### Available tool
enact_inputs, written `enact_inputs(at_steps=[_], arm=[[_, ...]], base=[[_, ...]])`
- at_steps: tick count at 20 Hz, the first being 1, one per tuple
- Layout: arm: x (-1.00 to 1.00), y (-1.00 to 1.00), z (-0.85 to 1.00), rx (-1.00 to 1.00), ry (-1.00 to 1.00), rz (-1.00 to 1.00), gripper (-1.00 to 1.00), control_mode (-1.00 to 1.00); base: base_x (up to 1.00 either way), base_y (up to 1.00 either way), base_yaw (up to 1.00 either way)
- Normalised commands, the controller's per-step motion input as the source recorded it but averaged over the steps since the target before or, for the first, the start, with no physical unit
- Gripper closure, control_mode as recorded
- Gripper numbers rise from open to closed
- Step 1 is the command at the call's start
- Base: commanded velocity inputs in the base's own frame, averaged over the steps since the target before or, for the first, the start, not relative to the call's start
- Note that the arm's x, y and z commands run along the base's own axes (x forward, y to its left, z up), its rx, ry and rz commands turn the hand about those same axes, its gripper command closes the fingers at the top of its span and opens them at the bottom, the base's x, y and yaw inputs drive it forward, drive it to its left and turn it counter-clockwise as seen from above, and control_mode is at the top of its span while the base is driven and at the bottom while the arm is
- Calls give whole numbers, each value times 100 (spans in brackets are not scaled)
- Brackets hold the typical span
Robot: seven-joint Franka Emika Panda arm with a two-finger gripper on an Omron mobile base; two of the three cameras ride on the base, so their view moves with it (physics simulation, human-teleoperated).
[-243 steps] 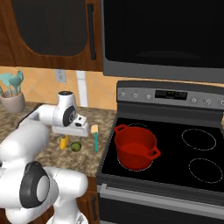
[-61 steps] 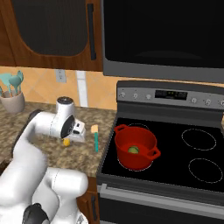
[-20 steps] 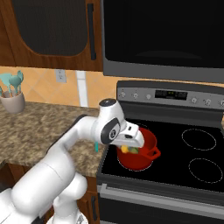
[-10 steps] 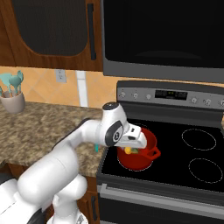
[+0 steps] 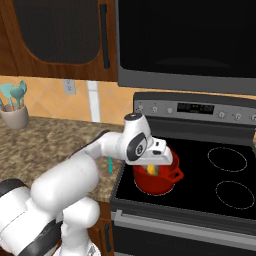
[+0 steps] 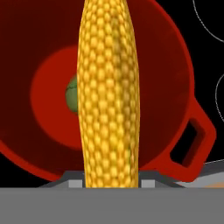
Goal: Put the lime and corn in the pot. Retrieve the spatula and lightly stir the vegetables in the pot.
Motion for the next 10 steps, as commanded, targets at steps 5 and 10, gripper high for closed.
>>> enact_inputs(at_steps=[5, 10], arm=[[16, 0, 0, 0, 1, 3, 100, -100], [0, 0, -10, 0, 0, 0, -100, -100]], base=[[0, 0, 0], [0, 0, 0]])
